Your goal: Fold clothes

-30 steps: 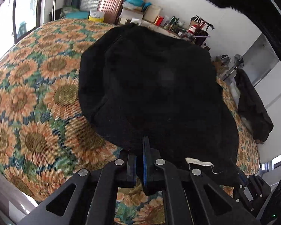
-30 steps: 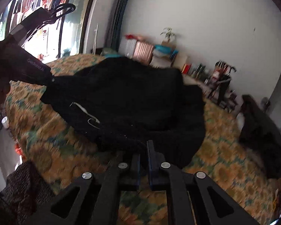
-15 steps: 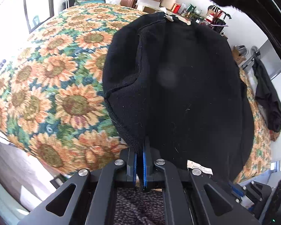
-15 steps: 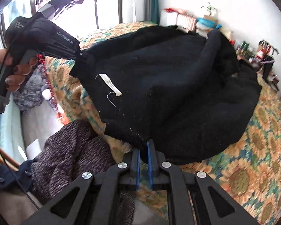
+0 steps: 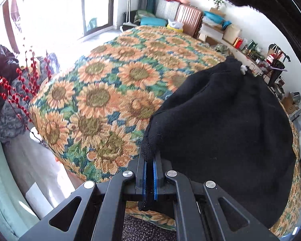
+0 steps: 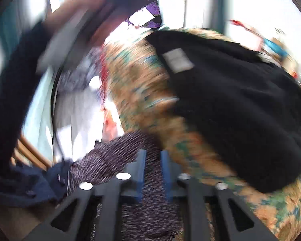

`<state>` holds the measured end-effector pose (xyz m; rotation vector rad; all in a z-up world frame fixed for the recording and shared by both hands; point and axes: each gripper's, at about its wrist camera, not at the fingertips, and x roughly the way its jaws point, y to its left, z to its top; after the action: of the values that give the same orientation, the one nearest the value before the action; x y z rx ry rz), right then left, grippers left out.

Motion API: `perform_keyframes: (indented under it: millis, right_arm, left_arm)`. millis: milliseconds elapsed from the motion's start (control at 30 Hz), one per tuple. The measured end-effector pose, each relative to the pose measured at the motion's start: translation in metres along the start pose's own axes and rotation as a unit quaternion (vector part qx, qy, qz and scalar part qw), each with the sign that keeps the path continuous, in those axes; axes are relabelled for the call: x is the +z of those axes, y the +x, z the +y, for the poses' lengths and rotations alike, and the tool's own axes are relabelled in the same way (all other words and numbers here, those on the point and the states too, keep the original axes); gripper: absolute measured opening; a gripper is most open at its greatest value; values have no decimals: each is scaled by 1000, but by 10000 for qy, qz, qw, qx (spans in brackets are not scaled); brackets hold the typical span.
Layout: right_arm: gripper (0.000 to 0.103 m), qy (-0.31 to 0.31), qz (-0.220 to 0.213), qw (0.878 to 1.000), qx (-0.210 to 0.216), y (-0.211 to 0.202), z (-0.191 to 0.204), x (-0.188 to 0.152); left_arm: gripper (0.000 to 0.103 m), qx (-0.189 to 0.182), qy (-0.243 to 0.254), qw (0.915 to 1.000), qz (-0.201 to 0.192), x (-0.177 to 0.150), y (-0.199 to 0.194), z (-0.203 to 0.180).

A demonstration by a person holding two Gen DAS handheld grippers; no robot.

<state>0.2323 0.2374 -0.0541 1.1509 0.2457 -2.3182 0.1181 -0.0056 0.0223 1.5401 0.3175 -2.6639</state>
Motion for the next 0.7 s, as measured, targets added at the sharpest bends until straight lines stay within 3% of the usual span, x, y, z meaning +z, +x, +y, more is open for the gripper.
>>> perform_keyframes:
  millis: [67,133,267,333,433,700]
  right_arm:
    - [40,598,-353,9976,-82,-34,-43,5]
    - [49,1148,-690,9895,-545,-69,-93,10]
    - [50,2107,-1056,9556,-1768,-108,-198,28]
    - [50,2434,-1115,9439,-1936,-112,-243,44]
    - [59,2710,-1018,9342,-2086,-87,-287,70]
    - [57,3251,-275,9198,-2179,59,-359,117]
  left_arm:
    - [5,172,196,9996,61,-5,9,-2]
    - [5,345,395,9986,121,-10,17,-5]
    - [5,701,713,9949,128,-17,27,-16]
    - [5,743,758,9941,218,-17,28,-12]
    - [5,646,821,9937,395,-10,40,-7]
    - [5,21,544,9952,810,5,52,10]
